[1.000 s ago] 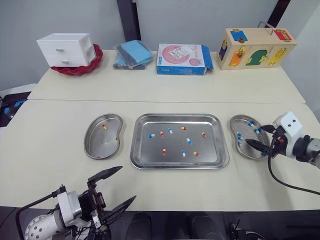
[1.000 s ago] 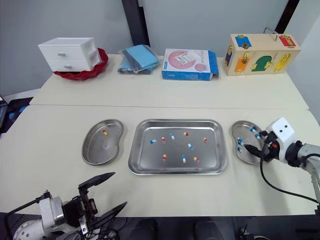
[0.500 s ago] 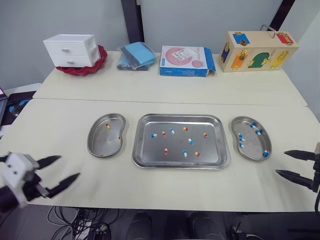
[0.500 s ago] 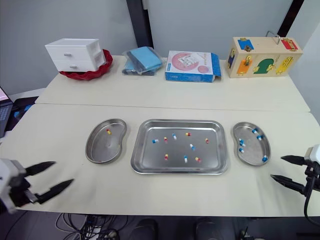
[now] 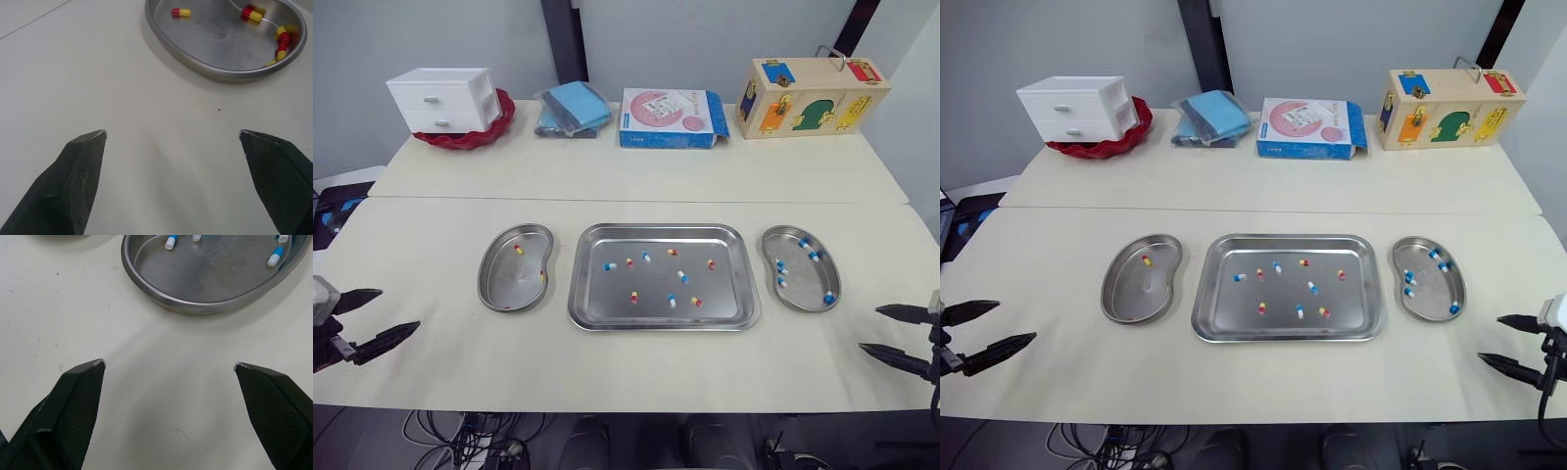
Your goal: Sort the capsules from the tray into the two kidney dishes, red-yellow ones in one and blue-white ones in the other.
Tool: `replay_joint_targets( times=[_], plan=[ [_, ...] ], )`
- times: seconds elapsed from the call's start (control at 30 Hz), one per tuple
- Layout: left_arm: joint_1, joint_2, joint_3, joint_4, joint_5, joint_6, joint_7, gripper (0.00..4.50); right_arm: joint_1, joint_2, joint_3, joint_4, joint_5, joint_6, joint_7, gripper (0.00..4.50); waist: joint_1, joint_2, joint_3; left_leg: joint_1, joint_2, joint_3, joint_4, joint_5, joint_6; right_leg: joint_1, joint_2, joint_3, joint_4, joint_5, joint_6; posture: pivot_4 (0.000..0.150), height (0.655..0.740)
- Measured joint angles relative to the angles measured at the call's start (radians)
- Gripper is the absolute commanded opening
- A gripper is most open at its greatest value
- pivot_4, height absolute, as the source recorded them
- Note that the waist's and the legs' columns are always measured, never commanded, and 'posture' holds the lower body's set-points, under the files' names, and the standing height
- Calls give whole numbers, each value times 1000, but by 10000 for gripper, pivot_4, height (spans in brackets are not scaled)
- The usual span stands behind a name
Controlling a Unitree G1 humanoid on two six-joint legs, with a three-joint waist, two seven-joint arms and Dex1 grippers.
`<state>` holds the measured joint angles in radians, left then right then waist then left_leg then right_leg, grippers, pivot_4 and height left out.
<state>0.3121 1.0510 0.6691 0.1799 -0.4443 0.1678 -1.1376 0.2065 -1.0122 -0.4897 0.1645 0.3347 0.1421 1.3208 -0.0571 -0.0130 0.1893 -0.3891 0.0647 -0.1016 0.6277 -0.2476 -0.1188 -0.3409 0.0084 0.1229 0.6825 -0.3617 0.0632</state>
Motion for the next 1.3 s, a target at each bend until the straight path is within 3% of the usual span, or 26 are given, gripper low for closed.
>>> replay_joint_targets(
  times=[0.23,0.43,0.7,0.77,0.87,0.93,1.07,1.3],
  plan=[
    [-35,-8,-8,15,16,-29,-39,45000,0,-1,1,3,0,1,7,44581,1,0,0,0,0,0,0,0,0,0,0,0,0,0,0,1500,7400],
    [-58,-103,-9,10,11,-135,-58,45000,3,-2,-3,-64,43,55,15,44581,0,0,0,0,0,0,0,0,0,0,0,0,0,0,0,1500,7400],
    [22,-329,-57,-179,-45,-260,-84,45000,-84,13,76,-428,181,249,-71,44581,2,0,-1,-1,0,-1,1,0,0,1,0,0,0,0,0,1500,7400],
    [61,-386,-85,-240,-61,-274,-79,45000,-145,28,141,-502,203,301,-114,44581,4,-1,-1,-1,0,-1,2,0,0,2,-1,0,0,1,1,1500,7400],
    [117,-574,-189,-368,-82,-362,-70,45000,-354,100,309,-603,231,398,-209,44581,1,-1,-1,0,0,0,3,0,0,2,-1,1,0,2,2,1500,7400],
    [152,-635,-233,-411,-83,-405,-60,45000,-463,143,403,-626,235,459,-255,44581,3,-4,-2,-1,1,-3,3,0,0,2,1,-2,0,2,1,1500,7400],
    [194,-705,-307,-460,-72,-478,-30,45000,-703,249,602,-619,192,578,-348,44581,11,-4,-2,-1,0,-5,3,0,0,2,0,-3,0,2,1,1500,7400],
    [226,-791,-359,-470,-65,-557,56,45000,-969,463,878,-395,39,656,-420,44581,9,-4,-3,-5,0,-5,3,0,0,-4,0,-3,1,3,0,1500,7400]
  ],
)
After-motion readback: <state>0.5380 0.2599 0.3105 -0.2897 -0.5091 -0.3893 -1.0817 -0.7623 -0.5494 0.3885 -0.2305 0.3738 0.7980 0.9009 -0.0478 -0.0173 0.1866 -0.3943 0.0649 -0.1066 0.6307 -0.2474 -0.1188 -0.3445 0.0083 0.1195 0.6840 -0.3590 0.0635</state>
